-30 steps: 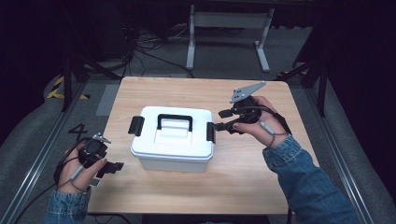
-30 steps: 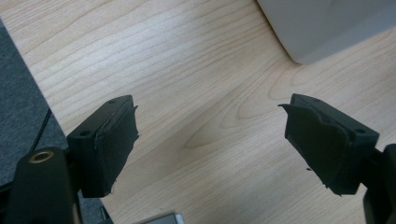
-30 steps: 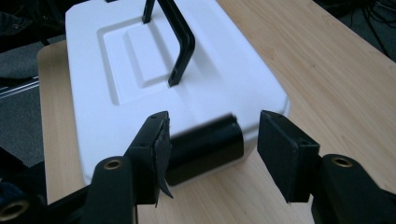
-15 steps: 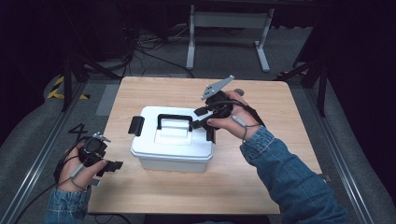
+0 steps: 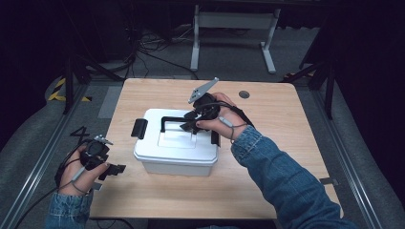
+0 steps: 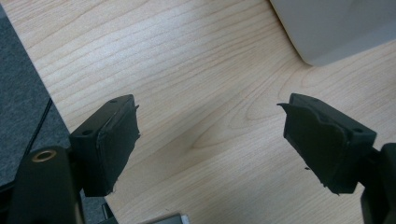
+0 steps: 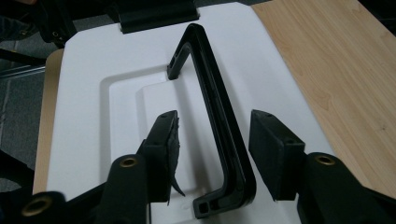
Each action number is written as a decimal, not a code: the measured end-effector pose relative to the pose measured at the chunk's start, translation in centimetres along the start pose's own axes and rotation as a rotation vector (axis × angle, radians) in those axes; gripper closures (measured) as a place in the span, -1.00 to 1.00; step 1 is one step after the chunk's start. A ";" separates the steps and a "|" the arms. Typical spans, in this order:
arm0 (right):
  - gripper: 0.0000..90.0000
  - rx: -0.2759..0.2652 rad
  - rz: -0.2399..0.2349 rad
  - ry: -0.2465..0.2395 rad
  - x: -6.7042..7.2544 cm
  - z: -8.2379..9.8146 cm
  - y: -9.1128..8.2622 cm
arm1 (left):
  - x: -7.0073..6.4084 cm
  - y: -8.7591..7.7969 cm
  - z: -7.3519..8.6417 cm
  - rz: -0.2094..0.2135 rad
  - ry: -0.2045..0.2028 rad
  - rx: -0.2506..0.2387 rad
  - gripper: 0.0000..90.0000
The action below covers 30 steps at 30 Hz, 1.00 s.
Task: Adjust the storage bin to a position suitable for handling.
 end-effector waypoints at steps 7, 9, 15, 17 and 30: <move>0.56 0.047 -0.025 -0.032 0.3 0.0 0.8 | 0.0 0.1 -0.2 0.000 0.011 -0.003 -0.58; 0.64 0.053 -0.025 -0.041 0.2 0.0 0.8 | 0.0 0.1 -0.3 -0.001 0.013 -0.002 -0.58; 0.83 0.072 -0.060 -0.074 0.7 0.1 0.8 | 0.0 0.0 -0.2 0.003 0.001 -0.008 -0.59; 0.85 0.074 -0.072 -0.096 0.8 0.1 0.8 | 0.1 0.0 -0.3 0.001 0.016 -0.008 -0.58; 0.87 0.055 -0.104 -0.103 0.9 0.0 0.7 | 0.0 0.2 -0.5 0.011 0.016 -0.012 -0.59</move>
Point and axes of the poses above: each handheld gripper's, and its own axes: y roughly forward along the jaws, z roughly out of its underside, x roughly to its left, the point moved 9 cm from there along y, roughly forward along the jaws, and after that the axes turned 5 degrees about -x, right-handed, at the moved point
